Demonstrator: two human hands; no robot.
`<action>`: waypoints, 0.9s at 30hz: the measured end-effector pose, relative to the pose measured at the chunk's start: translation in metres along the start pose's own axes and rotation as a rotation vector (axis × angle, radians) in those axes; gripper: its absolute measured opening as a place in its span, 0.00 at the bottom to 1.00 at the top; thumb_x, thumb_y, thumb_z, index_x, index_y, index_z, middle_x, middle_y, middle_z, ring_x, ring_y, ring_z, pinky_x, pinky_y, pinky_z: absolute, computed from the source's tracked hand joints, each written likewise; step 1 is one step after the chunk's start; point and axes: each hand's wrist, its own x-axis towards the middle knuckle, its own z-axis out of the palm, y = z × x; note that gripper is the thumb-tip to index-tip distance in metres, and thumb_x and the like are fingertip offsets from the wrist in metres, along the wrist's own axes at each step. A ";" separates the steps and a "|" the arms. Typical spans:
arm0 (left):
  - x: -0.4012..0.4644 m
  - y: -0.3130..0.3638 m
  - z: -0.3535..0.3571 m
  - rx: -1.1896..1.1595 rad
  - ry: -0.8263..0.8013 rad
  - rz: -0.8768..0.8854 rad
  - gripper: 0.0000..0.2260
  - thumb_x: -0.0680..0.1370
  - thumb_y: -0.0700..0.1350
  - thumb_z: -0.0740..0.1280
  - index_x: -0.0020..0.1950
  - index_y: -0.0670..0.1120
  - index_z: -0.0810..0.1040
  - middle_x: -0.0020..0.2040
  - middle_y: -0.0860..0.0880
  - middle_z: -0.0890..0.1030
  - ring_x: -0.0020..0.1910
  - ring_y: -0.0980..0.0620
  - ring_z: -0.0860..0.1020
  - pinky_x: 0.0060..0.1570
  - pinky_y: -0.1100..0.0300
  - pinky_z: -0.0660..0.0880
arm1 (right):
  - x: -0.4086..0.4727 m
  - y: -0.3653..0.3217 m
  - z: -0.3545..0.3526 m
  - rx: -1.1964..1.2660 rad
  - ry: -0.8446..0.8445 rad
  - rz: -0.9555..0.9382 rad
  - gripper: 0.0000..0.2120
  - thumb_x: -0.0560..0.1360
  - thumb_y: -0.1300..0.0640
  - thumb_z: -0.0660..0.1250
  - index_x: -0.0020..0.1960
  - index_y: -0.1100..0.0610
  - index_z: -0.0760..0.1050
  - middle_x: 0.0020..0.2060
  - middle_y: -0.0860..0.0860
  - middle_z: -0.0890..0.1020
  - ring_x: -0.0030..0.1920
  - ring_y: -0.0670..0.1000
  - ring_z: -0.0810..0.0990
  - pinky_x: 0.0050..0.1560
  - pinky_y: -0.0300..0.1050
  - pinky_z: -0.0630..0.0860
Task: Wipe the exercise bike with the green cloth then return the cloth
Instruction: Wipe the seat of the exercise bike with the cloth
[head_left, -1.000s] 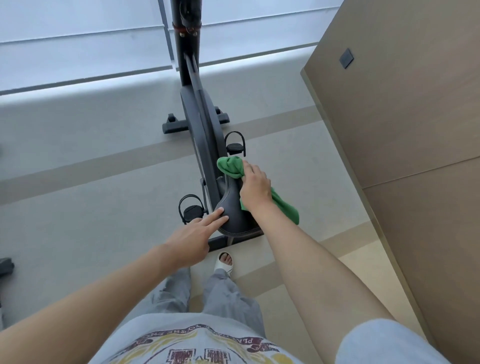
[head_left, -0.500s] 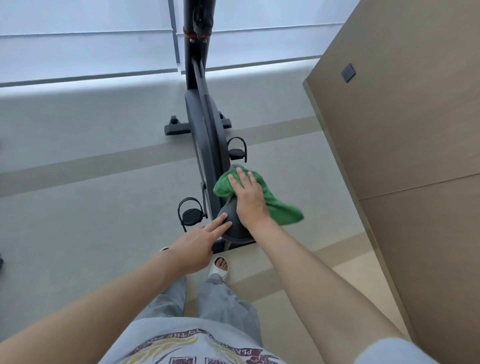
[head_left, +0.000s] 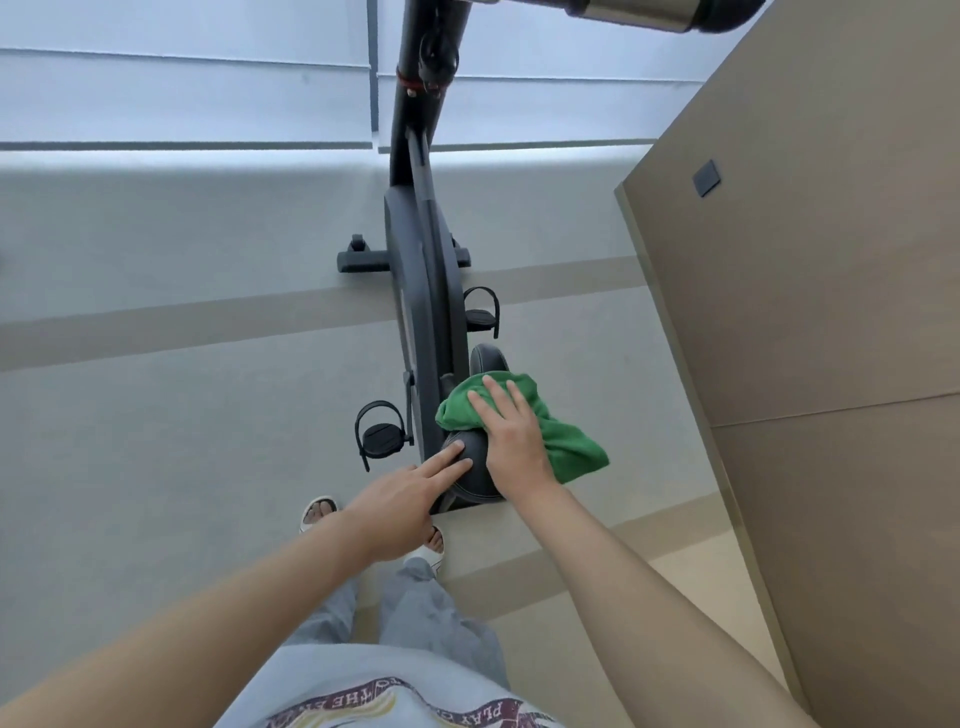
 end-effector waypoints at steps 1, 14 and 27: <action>0.000 0.000 0.000 -0.012 0.001 -0.005 0.41 0.77 0.36 0.61 0.85 0.59 0.48 0.81 0.66 0.35 0.68 0.45 0.74 0.61 0.50 0.76 | 0.006 -0.001 -0.002 -0.011 -0.005 -0.002 0.30 0.77 0.71 0.61 0.77 0.57 0.72 0.81 0.55 0.67 0.81 0.66 0.60 0.79 0.63 0.61; 0.000 -0.001 0.004 0.009 0.011 -0.003 0.42 0.75 0.35 0.59 0.85 0.60 0.49 0.81 0.68 0.36 0.69 0.46 0.75 0.54 0.47 0.80 | 0.090 -0.007 -0.013 -0.017 -0.049 0.055 0.30 0.77 0.72 0.58 0.75 0.55 0.75 0.77 0.53 0.71 0.75 0.63 0.67 0.74 0.57 0.67; 0.000 0.000 -0.003 0.005 -0.027 -0.013 0.43 0.75 0.35 0.60 0.85 0.60 0.48 0.83 0.64 0.38 0.65 0.45 0.77 0.56 0.47 0.79 | -0.017 -0.006 0.003 0.014 -0.013 0.093 0.32 0.79 0.72 0.60 0.81 0.55 0.67 0.82 0.55 0.65 0.83 0.61 0.58 0.80 0.62 0.58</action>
